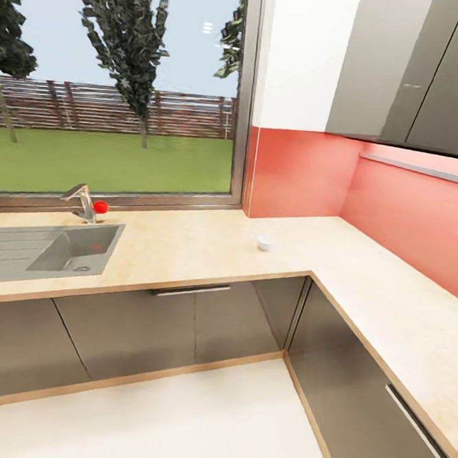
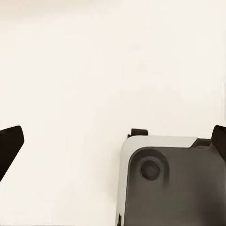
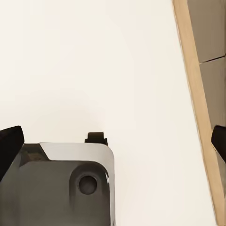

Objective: Set up a coffee station on the kitchen countertop: keep the coffee maker on the countertop, move the bottle of coffee from the kitchen shelf to the counter next to the coffee maker, place a paper coffee filter on top of the coffee maker, put the saucer next to the coffee maker with the coffee cup on the saucer, and place the electric kettle next to the coffee maker.

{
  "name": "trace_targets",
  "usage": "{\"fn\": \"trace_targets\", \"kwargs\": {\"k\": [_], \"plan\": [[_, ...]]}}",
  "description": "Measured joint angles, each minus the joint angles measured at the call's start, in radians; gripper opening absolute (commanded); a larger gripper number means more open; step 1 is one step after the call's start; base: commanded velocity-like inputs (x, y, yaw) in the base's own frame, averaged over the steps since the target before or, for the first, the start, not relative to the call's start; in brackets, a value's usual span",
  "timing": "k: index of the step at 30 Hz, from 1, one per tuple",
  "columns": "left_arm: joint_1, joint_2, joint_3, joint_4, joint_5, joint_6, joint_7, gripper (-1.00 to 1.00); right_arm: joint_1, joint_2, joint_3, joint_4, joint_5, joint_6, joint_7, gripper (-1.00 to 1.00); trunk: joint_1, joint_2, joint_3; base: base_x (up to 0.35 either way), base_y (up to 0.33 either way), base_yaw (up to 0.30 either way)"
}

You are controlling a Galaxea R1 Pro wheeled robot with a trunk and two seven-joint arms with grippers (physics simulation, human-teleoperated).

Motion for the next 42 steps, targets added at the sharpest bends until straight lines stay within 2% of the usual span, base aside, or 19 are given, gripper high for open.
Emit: {"fn": "trace_targets", "kwargs": {"k": [10, 25, 42], "plan": [[0.000, 0.000, 0.001, 0.000, 0.000, 0.000, 0.000, 1.00, 0.000, 0.000, 0.000, 0.000, 0.000, 0.000, 0.000, 1.00, 0.000, 0.000, 0.013, 0.000, -0.020, 0.141], [0.000, 0.000, 0.001, 0.000, 0.000, 0.000, 0.000, 1.00, 0.000, 0.000, 0.000, 0.000, 0.000, 0.000, 0.000, 1.00, 0.000, 0.000, 0.035, 0.000, 0.000, 0.011], [0.000, 0.001, -0.001, 0.001, -0.003, 0.003, 0.000, 1.00, 0.000, 0.000, 0.000, -0.001, 0.001, 0.000, -0.001, 1.00, 0.000, 0.000, 0.037, 0.000, 0.000, 0.000]]}}
